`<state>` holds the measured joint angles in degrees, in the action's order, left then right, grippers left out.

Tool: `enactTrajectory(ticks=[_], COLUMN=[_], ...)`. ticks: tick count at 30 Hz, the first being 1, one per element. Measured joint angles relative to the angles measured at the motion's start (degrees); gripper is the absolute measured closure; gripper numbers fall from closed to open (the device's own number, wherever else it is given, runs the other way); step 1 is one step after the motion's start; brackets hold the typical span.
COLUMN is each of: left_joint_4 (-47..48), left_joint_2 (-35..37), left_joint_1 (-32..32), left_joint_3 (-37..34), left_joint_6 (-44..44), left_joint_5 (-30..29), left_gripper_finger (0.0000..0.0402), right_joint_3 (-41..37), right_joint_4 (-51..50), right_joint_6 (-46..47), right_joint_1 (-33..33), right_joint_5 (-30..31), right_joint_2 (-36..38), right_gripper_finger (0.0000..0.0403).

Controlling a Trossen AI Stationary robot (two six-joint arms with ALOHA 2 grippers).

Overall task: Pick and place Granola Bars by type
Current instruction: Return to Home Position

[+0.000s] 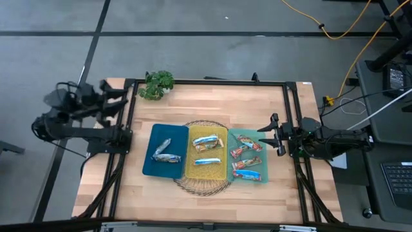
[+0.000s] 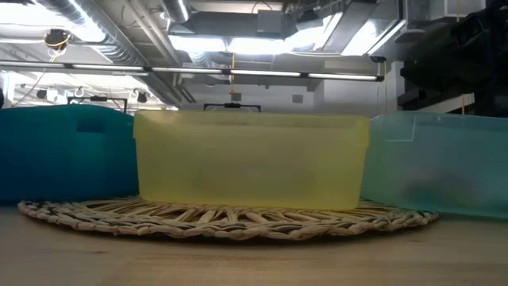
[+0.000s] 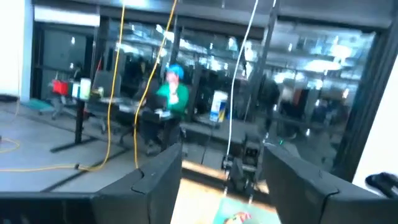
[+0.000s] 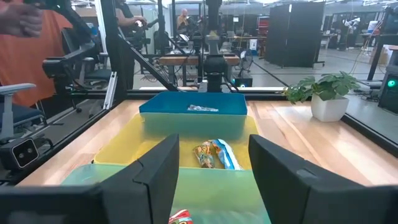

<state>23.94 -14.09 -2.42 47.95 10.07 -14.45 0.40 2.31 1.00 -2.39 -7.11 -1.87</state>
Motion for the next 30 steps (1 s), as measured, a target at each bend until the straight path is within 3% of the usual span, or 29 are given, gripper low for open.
enactTrajectory(ticks=[6, 10, 13, 21, 26, 30], left_joint_4=[2.9, 5.5, -3.6, -14.4, -24.4, -26.4], left_joint_2=[13.8, 13.9, 14.0, 14.0, 14.1, 13.4], left_joint_1=[0.0, 0.0, 0.0, 0.0, 0.0, 0.0], left_joint_3=[-7.7, -12.8, -18.9, -36.0, -45.5, -47.4], left_joint_6=[0.2, 1.1, 1.1, 4.4, 5.2, 1.3], left_joint_5=[-0.5, -0.4, 0.3, 6.5, 6.6, 6.8], left_gripper_finger=[0.0192, 0.0192, 0.0192, 0.0192, 0.0191, 0.0192], right_joint_3=[0.0, 0.0, 0.0, 0.0, 0.0, 0.0], right_joint_4=[0.0, 0.0, 0.0, -0.1, 0.0, 0.0], right_joint_6=[0.0, 0.0, 0.0, 0.0, 0.0, 0.0], right_joint_1=[0.0, 0.0, 0.0, 0.0, 0.0, 0.0], right_joint_5=[0.0, 0.1, 0.1, 0.6, 0.6, 0.6], right_joint_2=[0.0, 0.0, 0.0, -0.2, -0.2, -0.2], right_gripper_finger=[0.0207, 0.0207, 0.0207, 0.0207, 0.0207, 0.0207])
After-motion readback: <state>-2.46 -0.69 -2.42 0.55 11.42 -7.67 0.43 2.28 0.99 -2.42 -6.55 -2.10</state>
